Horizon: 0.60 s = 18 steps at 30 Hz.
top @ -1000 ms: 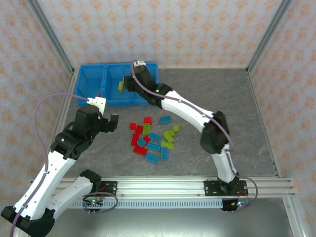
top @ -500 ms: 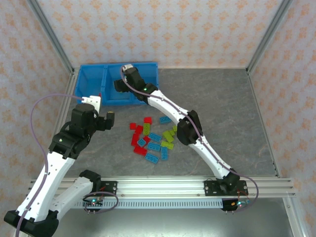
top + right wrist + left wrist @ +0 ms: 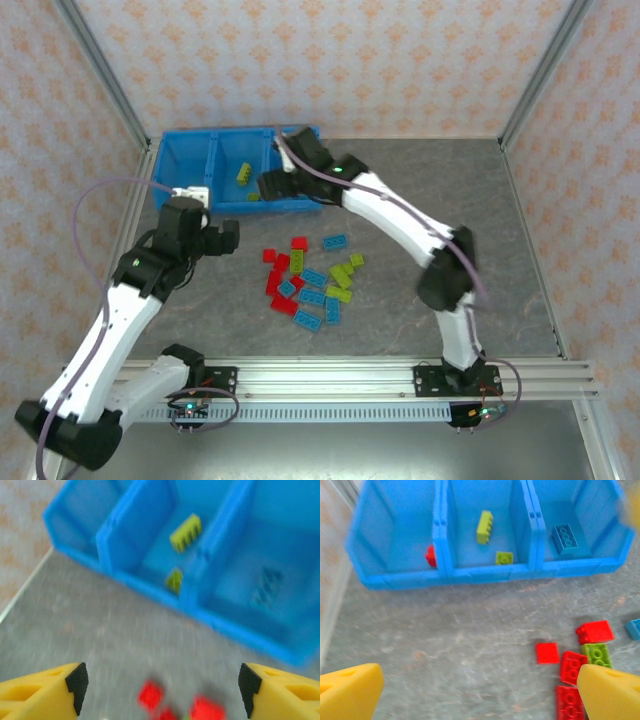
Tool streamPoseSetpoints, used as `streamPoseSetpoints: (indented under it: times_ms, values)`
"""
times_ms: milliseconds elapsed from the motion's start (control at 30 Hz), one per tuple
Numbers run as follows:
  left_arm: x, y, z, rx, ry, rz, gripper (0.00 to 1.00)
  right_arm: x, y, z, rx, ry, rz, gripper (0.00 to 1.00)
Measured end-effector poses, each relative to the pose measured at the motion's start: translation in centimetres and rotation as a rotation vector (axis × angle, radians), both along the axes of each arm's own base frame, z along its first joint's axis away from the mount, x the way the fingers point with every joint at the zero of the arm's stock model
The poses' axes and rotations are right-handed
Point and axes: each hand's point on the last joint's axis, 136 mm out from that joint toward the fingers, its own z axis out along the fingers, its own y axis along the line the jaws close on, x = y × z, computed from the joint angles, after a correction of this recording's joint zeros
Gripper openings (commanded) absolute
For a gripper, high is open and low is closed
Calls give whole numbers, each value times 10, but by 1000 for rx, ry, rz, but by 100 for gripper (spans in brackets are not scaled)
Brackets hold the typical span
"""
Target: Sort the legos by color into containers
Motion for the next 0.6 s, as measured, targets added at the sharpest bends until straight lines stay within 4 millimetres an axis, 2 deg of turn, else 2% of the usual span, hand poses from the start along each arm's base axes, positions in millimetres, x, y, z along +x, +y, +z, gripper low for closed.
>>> streamPoseSetpoints:
  times_ms: [67, 133, 200, 267, 367, 500, 600]
  values:
    - [11, -12, -19, -78, 67, 21, 97, -38, -38, 31, 22, -12, -5, 85]
    - [16, -21, -36, -149, 118, 52, 94, -74, -73, 54, 67, -32, -19, 88]
    - [23, -29, -55, -204, 170, 90, 92, -105, -104, 61, 110, -35, -39, 89]
    - [32, -37, -73, -232, 217, 113, 90, -128, -126, 53, 143, -17, -58, 90]
    - [44, -48, -104, -229, 307, 132, 86, -155, -149, 25, 162, 54, -90, 90]
    - [59, -63, -144, -220, 412, 138, 80, -176, -168, -16, 152, 151, -147, 92]
    - [67, -71, -168, -210, 470, 141, 74, -190, -186, -26, 180, 173, -198, 92]
